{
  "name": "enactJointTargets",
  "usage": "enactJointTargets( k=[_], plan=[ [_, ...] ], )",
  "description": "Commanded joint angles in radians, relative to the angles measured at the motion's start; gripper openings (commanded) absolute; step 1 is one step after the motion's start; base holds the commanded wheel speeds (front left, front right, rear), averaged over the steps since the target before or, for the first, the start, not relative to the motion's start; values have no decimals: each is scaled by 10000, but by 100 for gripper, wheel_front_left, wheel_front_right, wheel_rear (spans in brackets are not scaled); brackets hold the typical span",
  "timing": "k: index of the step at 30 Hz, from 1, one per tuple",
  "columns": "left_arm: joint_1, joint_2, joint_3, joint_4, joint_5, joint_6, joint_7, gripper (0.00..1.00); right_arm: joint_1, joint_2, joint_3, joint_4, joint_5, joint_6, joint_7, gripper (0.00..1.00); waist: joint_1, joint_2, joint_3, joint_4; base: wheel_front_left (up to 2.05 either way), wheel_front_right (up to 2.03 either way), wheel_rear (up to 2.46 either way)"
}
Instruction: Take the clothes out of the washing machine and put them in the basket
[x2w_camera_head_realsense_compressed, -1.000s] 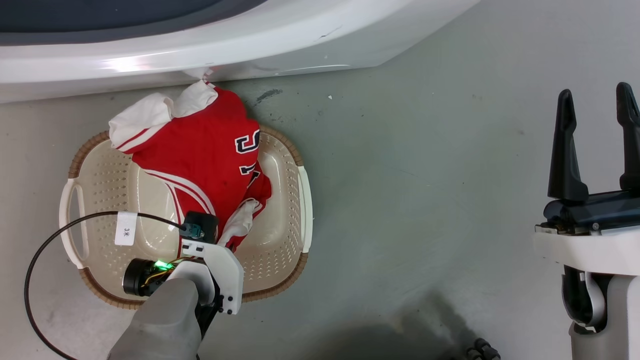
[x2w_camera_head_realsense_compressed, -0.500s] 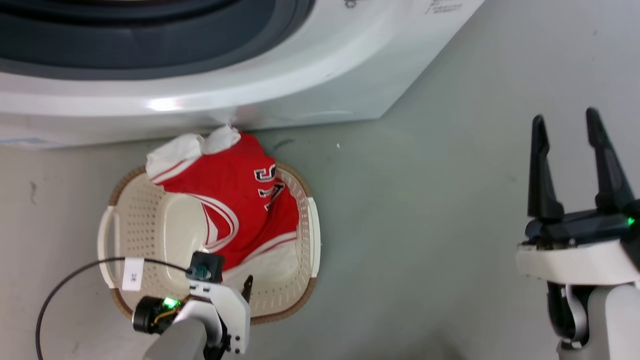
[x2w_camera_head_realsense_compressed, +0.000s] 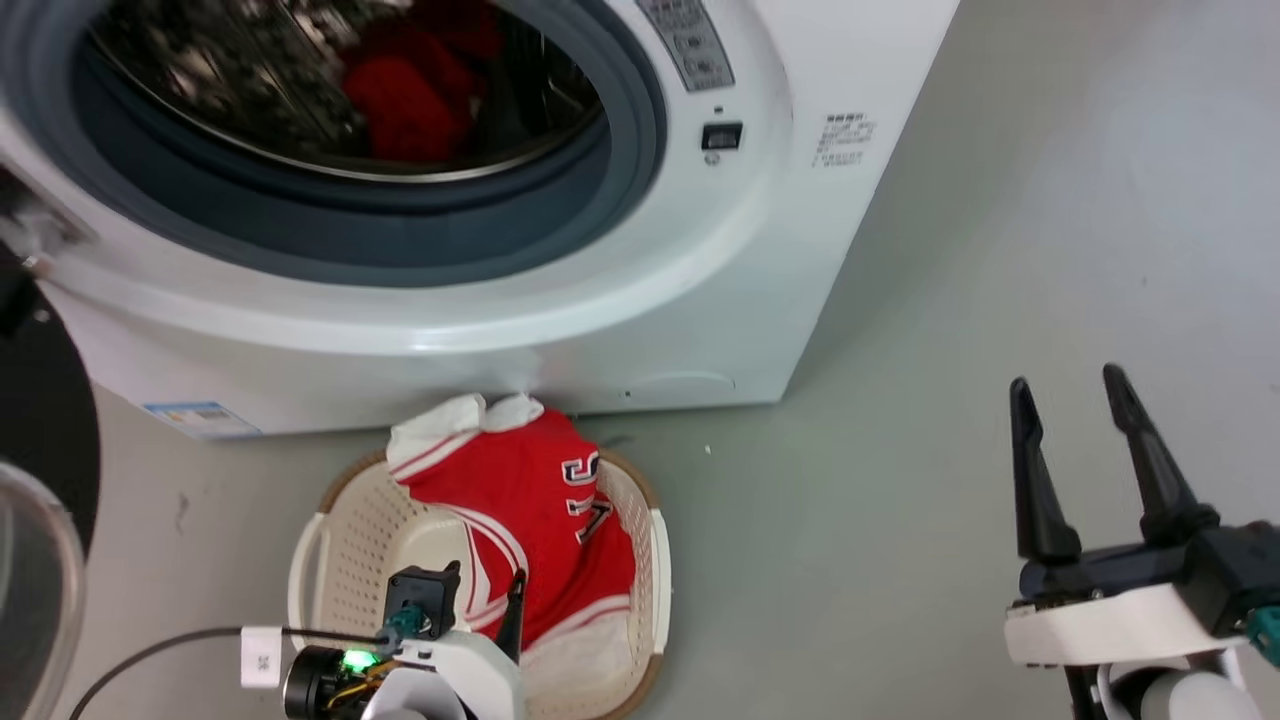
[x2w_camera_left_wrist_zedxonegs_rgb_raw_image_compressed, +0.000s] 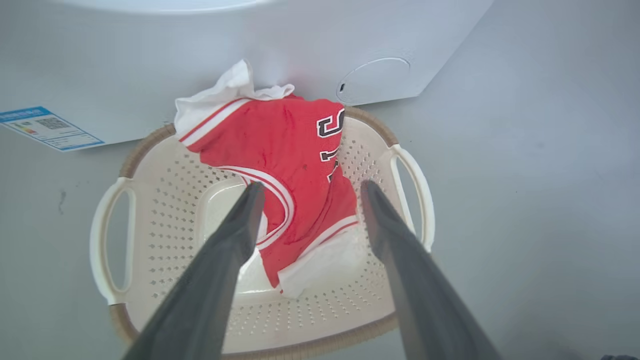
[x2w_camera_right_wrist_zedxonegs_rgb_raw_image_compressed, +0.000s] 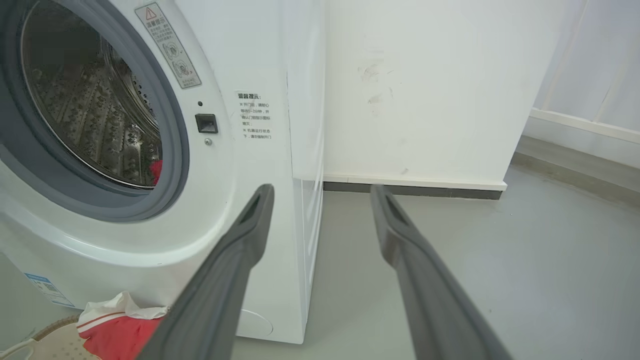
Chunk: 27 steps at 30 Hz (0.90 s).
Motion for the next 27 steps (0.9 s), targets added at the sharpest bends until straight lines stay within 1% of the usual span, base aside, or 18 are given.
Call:
enactJointTargets(
  k=[1, 3, 9, 15, 19, 23, 27],
  plan=[
    [220, 34, 97, -172, 114, 58, -23, 100, 134, 6, 16, 29, -2, -7, -20, 100, 2, 0, -621, 204, 0, 0, 0],
    [670, 21, 496, -874, 448, 207, -23, 100, 324, 8, 44, 65, -25, -7, -20, 100, 2, 0, -944, 247, 0, 0, 0],
    [1875, -181, 1616, -2992, 1492, 478, -26, 100, 833, 8, 65, 127, -42, -7, -20, 100, 2, 0, -1771, 380, 0, 0, 0],
    [2761, -420, 2625, -5041, 2372, 615, -24, 100, 1181, 5, 71, 134, -9, -7, -20, 100, 2, 0, -2278, 511, 0, 0, 0],
    [3189, -592, 3109, -6265, 2814, 637, -25, 100, 1326, 6, 59, 135, 6, -7, -20, 100, 2, 0, -2473, 562, 0, 0, 0],
    [3430, -706, 3418, -7099, 3163, 654, -26, 100, 1438, 8, 61, 134, 45, -7, -20, 100, 2, 0, -2567, 565, 0, 0, 0],
    [3568, -806, 3631, -7529, 3333, 616, -26, 100, 1402, 8, 82, 127, 93, -7, -20, 100, 2, 0, -2563, 497, 0, 0, 0]
  ],
)
